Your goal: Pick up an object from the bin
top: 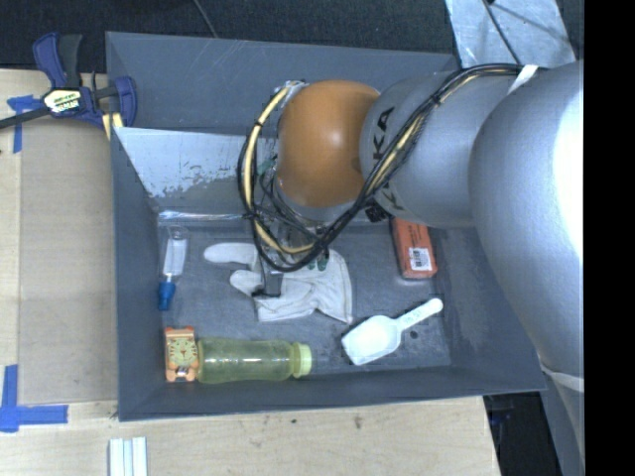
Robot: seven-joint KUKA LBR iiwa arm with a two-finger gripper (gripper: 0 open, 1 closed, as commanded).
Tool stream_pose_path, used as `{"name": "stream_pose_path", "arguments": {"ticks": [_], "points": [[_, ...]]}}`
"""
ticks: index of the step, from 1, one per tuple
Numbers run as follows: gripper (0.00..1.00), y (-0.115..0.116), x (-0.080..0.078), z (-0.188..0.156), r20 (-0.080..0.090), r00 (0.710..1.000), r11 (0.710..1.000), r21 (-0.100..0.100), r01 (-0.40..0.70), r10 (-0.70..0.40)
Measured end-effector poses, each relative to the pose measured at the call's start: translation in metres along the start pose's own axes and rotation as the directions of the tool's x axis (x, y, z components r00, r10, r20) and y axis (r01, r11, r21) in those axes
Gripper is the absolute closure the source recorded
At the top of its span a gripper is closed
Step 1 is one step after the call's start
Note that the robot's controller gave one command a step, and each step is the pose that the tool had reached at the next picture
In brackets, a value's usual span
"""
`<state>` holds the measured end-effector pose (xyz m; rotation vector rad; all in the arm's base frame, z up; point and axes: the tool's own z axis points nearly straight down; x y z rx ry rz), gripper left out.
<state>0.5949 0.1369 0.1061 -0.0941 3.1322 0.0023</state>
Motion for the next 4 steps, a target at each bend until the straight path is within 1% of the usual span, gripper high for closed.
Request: {"name": "stream_pose_path", "arguments": {"ticks": [1,2,3,4], "points": [[0.0,-0.014,0.0,0.026,-0.011,1.0,1.0,0.002,-0.024,0.024],[0.0,-0.016,0.002,0.006,-0.003,0.996,0.996,0.001,-0.092,0.092],[0.0,-0.016,0.018,0.033,-0.002,0.995,0.995,0.0,-0.099,0.099],[1.0,-0.019,0.011,0.032,-0.003,0.973,0.973,-0.003,-0.229,0.229]]}}
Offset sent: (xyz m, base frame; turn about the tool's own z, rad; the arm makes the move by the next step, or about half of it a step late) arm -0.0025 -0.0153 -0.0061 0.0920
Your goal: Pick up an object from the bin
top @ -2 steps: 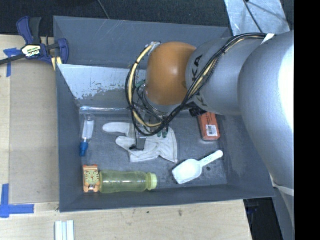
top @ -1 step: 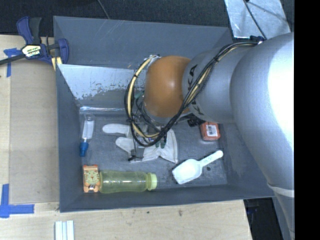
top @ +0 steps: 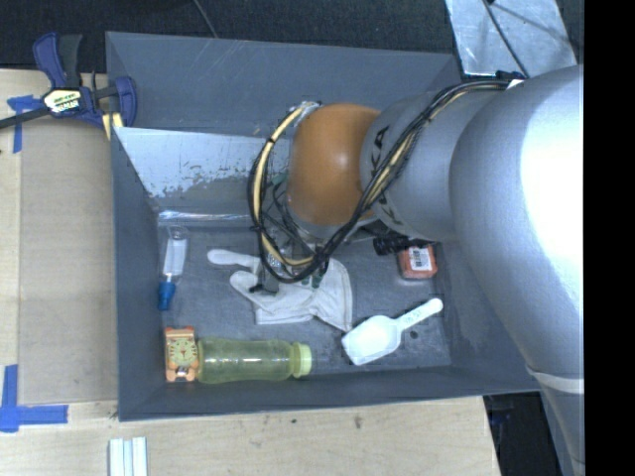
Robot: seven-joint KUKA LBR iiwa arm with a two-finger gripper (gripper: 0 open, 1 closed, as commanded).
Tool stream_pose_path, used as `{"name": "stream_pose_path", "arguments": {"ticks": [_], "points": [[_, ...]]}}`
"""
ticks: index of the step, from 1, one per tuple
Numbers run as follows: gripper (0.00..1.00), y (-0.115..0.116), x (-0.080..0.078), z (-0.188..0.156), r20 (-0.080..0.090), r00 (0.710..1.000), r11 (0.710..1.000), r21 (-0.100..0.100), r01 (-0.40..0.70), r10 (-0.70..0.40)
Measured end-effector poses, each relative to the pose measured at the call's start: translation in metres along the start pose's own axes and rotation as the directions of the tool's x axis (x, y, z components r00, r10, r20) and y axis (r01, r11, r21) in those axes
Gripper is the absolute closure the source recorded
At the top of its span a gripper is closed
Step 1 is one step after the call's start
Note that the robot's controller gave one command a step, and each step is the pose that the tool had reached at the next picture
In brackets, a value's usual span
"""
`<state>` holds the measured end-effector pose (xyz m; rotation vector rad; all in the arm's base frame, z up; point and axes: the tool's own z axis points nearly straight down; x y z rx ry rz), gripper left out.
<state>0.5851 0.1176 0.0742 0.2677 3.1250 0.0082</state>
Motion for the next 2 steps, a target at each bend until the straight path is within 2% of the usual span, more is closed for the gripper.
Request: {"name": "stream_pose_path", "arguments": {"ticks": [2], "points": [[1.0,-0.0003,0.0009,-0.0038,-0.001,1.0,1.0,0.001,0.0,0.0]]}}
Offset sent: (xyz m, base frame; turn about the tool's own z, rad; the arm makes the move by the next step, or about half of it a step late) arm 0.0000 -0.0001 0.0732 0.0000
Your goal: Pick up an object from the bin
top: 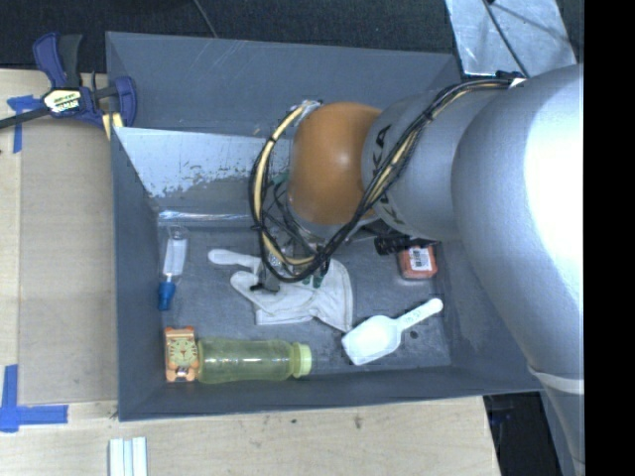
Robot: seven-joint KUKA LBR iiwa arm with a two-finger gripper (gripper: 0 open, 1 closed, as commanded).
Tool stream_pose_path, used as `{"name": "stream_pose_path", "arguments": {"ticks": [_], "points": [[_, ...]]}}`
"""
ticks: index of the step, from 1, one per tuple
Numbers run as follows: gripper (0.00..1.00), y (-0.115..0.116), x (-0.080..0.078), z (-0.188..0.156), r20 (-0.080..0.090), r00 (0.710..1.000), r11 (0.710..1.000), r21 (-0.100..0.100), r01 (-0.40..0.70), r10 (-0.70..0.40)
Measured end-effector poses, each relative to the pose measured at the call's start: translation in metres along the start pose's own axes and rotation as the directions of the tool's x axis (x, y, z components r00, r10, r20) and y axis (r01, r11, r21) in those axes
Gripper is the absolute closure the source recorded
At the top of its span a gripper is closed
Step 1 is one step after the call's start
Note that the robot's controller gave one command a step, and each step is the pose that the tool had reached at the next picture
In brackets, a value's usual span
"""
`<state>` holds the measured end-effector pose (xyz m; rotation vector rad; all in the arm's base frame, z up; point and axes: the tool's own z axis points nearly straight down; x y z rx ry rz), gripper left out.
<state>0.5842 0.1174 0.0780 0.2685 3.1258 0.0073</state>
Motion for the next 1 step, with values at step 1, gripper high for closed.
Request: {"name": "stream_pose_path", "arguments": {"ticks": [1], "points": [[1.0,-0.0012,0.0015,-0.0173,-0.007,1.0,1.0,0.005,0.0,0.0]]}}
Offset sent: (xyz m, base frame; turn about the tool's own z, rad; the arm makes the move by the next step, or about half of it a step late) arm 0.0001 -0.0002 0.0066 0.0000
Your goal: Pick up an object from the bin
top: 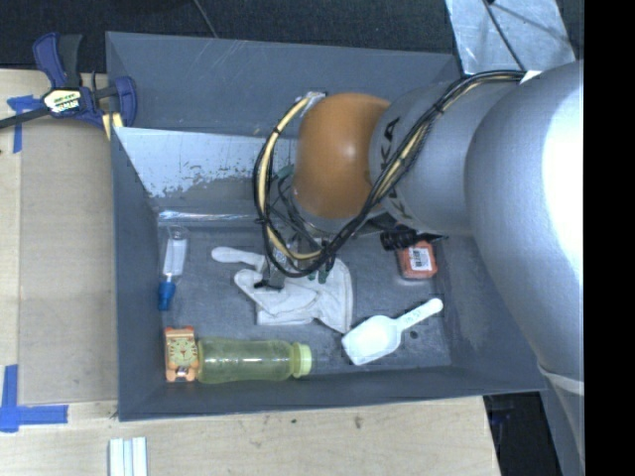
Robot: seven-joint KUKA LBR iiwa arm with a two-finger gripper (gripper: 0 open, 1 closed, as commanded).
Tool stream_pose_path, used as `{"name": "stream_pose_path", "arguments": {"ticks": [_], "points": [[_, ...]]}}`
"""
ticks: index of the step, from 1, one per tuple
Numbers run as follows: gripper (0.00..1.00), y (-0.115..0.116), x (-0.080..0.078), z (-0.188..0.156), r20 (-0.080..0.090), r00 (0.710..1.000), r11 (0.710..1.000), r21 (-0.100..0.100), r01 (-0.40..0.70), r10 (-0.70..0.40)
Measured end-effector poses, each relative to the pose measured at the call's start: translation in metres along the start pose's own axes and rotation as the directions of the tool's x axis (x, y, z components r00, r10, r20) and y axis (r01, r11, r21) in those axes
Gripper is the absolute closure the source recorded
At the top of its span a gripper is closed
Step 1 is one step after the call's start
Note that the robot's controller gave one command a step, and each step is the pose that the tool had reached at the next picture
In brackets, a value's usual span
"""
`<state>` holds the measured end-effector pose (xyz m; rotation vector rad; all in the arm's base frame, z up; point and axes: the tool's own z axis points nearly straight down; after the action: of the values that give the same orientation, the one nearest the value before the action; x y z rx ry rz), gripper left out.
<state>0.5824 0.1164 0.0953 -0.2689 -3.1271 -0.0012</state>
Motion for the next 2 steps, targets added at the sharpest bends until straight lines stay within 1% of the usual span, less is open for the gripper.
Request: {"name": "stream_pose_path", "arguments": {"ticks": [1,2], "points": [[1.0,0.0002,-0.002,-0.0163,0.006,1.0,1.0,-0.001,0.0,0.0],[1.0,0.0001,-0.0024,-0.0251,0.008,1.0,1.0,-0.002,0.0,0.0]]}}
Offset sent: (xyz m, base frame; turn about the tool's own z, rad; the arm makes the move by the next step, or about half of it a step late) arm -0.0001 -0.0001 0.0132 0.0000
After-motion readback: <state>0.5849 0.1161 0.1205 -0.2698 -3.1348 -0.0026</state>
